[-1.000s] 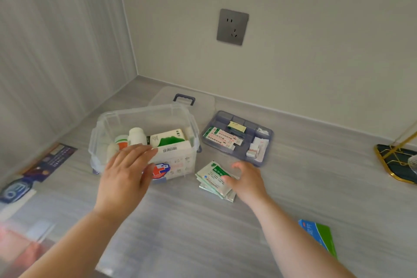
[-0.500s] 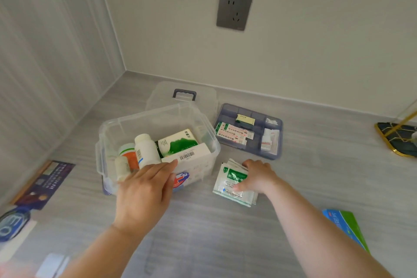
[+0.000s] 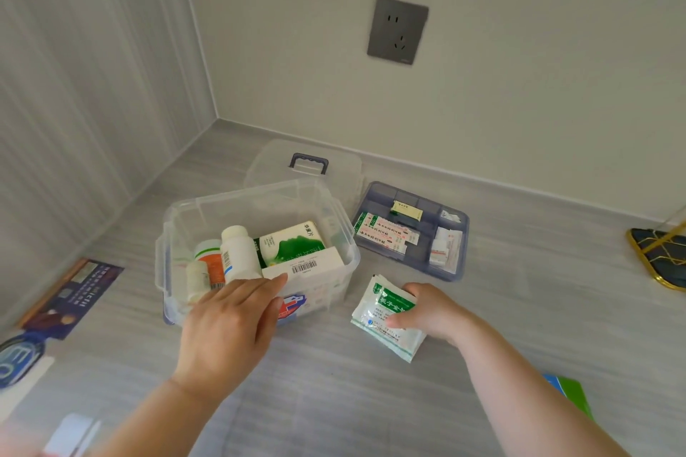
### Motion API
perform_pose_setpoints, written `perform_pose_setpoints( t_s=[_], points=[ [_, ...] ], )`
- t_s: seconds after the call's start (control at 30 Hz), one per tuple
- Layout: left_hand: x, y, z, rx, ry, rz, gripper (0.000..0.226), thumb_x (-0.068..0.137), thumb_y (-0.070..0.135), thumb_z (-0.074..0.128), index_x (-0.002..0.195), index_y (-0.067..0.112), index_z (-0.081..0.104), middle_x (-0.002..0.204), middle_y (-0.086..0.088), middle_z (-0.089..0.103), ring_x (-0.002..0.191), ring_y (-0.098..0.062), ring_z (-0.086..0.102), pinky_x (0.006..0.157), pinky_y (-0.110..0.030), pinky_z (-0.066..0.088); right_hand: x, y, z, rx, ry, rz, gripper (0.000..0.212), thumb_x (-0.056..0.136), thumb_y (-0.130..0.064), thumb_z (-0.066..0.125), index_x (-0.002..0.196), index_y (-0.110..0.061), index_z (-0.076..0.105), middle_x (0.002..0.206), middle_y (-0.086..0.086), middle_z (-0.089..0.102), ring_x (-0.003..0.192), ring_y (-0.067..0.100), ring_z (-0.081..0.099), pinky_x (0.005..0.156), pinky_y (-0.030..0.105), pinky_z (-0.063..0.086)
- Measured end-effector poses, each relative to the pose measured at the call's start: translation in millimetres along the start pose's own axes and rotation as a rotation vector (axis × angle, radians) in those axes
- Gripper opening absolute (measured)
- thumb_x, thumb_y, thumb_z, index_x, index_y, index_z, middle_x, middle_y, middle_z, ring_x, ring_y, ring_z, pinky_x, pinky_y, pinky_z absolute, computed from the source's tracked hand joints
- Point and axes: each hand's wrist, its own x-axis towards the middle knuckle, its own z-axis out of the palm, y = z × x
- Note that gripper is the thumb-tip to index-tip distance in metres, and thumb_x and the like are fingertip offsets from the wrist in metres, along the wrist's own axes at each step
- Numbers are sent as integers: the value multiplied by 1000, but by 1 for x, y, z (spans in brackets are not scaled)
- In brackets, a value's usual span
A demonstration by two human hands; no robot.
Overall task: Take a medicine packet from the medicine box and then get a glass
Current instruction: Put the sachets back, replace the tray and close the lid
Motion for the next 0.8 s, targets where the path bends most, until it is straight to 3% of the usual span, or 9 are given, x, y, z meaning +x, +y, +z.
perform_pose_setpoints(
  t_s=[0.27,0.4,0.5,0.6,0.67,0.73,0.8],
  points=[
    [-2,0,-3,-20,-7,-14,58,92,40,20,87,11,71,72,-1,75,61,-18,69,69,-29,35,-12,-1,-26,219,72,-86,17,75,-11,71,79,-22,60,86,-3,67,74,7,62,63,21,47],
    [-1,-3,-10,-107,0,-67,44,84,38,34,81,14,71,77,0,74,69,-15,68,65,-21,42,-18,-20,-47,255,137,-183,19,77,-9,69,78,-25,59,84,-7,66,74,4,61,62,20,46],
    [4,-13,-16,-174,82,-153,34,76,28,40,76,12,71,77,-3,73,78,-10,54,67,-24,39,-19,-40,-60,240,184,-245,17,79,-8,66,84,-22,59,88,-5,67,75,7,61,59,18,48],
    [12,-26,-22,-132,63,-288,39,73,30,38,77,9,70,80,-10,74,80,-23,64,68,-30,51,-21,-68,-73,181,287,-314,18,78,-10,67,86,-23,58,94,-1,65,77,12,61,69,25,48],
    [16,-30,-23,-103,-5,-355,44,71,34,36,79,7,70,83,-13,74,78,-32,68,71,-42,53,-23,-90,-79,163,312,-377,21,79,-13,67,79,-30,55,89,-6,64,74,6,60,64,23,48],
    [18,-30,-23,-78,-48,-377,45,70,35,36,79,8,70,83,-12,74,78,-32,68,71,-44,53,-21,-113,-80,188,272,-443,20,78,-12,67,86,-27,56,88,-10,62,73,-1,58,59,18,45],
    [18,-30,-22,-67,-59,-380,43,70,34,36,77,9,70,81,-10,74,76,-31,69,70,-42,54,-14,-137,-75,160,195,-472,29,77,-10,68,99,-24,57,93,-8,62,76,6,62,64,19,48]
  ],
)
